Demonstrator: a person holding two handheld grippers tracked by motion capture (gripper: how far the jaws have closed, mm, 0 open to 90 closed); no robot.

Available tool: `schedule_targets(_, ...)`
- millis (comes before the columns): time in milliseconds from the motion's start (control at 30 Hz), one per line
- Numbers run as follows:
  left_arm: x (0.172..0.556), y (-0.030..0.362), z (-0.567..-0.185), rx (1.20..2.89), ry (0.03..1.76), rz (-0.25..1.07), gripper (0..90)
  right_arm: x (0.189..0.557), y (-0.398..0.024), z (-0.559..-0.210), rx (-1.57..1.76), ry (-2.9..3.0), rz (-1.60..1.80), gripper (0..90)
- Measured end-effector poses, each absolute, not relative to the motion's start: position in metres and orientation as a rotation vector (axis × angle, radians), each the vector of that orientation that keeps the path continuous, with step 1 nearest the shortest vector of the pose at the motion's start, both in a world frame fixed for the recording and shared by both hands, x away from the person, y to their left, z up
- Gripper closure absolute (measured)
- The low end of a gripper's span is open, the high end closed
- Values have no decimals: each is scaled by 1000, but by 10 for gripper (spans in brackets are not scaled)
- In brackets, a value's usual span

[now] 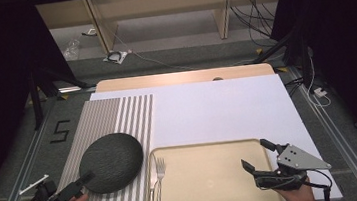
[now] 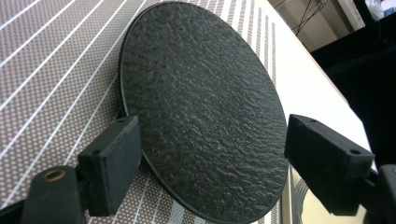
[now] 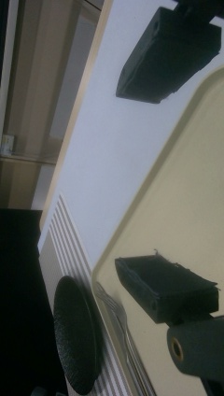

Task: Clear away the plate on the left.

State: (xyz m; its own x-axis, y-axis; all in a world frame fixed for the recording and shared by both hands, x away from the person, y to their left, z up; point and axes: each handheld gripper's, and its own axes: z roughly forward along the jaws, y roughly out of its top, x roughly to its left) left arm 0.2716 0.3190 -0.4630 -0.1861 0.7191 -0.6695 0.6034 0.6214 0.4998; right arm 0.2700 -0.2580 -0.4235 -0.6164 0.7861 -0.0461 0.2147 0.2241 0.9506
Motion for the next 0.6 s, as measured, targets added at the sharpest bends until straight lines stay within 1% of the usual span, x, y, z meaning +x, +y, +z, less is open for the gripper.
schedule_targets(167,269,324,-469,969,1920,68,188,270,-258,-424,916,1971,1400,162)
schedule_targets(200,269,324,-469,969,1920,68,188,270,-258,-423,913,1971,1405,162)
schedule_targets(267,268,325,-473,930,1938,19,188,269,-258,-423,909,1965,1409,162)
schedule_targets(600,264,330,-481,834,1959,-57,196,270,-258,-423,906,1967,1407,162)
